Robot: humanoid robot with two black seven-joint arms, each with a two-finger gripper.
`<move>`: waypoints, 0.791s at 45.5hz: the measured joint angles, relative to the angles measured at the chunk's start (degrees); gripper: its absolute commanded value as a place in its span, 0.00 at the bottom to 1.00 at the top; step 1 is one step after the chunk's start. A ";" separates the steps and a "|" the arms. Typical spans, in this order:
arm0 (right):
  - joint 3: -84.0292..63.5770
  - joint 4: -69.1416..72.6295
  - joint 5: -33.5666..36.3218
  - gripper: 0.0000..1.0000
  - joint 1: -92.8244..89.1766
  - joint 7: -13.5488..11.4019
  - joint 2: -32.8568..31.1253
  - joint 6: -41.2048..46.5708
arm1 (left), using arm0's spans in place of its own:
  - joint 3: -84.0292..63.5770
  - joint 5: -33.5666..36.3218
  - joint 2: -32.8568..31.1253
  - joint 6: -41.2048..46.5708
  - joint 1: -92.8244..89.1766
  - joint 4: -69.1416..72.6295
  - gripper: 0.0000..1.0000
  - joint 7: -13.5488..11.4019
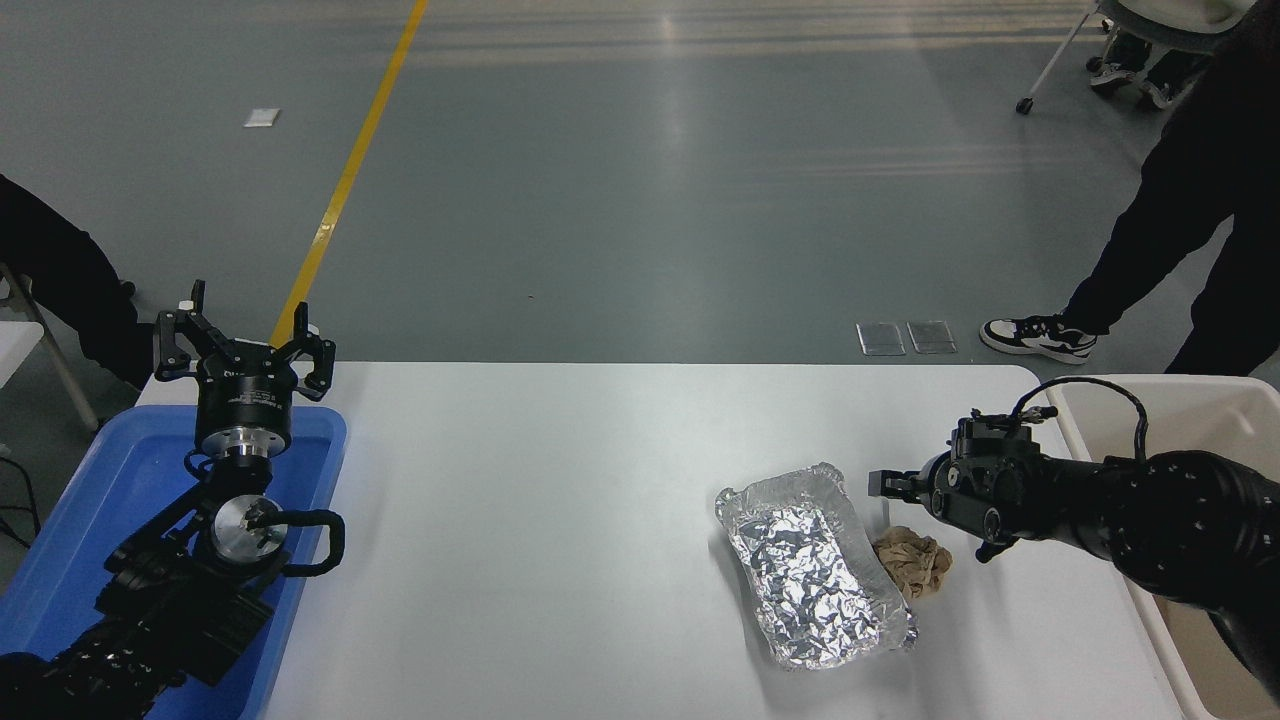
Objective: Pick up foil plate and place in dustbin
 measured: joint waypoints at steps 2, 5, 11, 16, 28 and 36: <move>0.02 0.04 0.00 1.00 0.01 0.02 0.00 0.00 | -0.01 0.01 0.00 0.00 0.00 0.00 0.99 0.00; 0.04 0.06 0.00 1.00 0.03 0.03 0.00 0.00 | -0.02 0.02 0.00 0.00 0.00 0.00 0.99 0.01; 0.08 0.18 0.00 1.00 0.13 0.03 0.02 0.02 | 0.00 0.02 0.02 0.00 0.00 0.00 0.99 0.04; 0.14 0.40 0.04 1.00 0.70 0.04 0.03 0.13 | 0.10 0.02 0.05 0.00 0.00 0.00 0.99 0.04; -0.05 7.95 0.26 1.00 8.22 -0.11 -2.29 2.79 | 0.16 0.01 0.08 0.00 0.00 -0.01 0.99 0.02; -0.52 20.28 0.27 1.00 19.51 -0.28 -6.99 5.30 | 0.17 0.00 0.09 0.00 0.00 -0.01 0.99 -0.02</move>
